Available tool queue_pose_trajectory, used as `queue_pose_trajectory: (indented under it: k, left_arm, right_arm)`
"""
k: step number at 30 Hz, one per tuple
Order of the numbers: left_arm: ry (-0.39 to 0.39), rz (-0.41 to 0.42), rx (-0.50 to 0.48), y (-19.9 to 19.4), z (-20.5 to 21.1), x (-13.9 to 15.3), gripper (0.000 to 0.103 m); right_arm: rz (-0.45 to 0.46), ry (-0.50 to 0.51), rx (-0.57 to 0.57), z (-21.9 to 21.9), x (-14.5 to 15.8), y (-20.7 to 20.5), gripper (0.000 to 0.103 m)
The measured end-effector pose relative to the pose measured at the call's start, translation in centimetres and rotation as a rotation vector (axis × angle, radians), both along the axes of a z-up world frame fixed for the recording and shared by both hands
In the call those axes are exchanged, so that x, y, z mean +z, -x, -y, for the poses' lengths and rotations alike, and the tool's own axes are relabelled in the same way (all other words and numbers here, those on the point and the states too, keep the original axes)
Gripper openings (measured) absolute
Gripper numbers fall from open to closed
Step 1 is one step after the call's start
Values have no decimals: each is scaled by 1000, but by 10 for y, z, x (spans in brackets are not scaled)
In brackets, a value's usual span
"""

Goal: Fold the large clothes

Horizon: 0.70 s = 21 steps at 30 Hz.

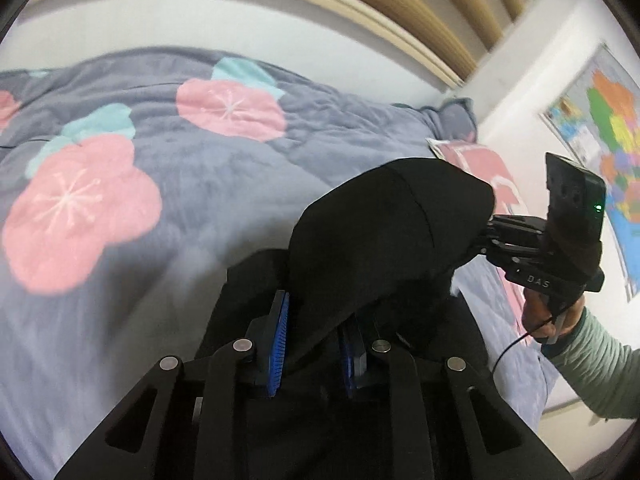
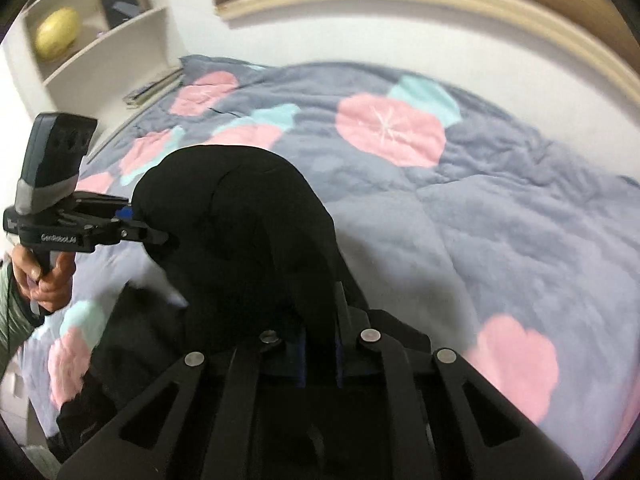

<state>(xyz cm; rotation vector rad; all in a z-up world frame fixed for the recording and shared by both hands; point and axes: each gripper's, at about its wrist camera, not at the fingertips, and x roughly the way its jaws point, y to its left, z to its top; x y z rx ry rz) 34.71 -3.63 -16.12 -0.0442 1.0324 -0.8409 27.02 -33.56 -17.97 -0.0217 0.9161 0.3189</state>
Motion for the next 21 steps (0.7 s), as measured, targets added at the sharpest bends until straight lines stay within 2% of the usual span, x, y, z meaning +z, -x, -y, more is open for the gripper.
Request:
queue_pose_trajectory:
  k: [6, 10, 13, 14, 17, 18, 21]
  left_arm:
    - [-30, 6, -48, 109, -17, 24, 23]
    - [-37, -36, -79, 175, -28, 15, 23]
    - [-57, -107, -73, 215, -36, -15, 23]
    - [-70, -150, -60, 227, -38, -33, 23]
    - [-111, -236, -25, 244, -43, -70, 23]
    - [-134, -245, -20, 251, -45, -75, 23]
    - [-156, -222, -26, 260, -54, -62, 23]
  right_arm:
    - [30, 69, 5, -26, 21, 111, 11]
    - [2, 105, 6, -40, 13, 180, 11]
    - [-58, 99, -7, -48, -11, 216, 11]
    - [-87, 91, -14, -51, -24, 226, 11]
    - [-166, 63, -27, -57, -62, 242, 12]
    - [-185, 61, -27, -58, -71, 244, 12]
    - [-245, 61, -50, -55, -96, 246, 13]
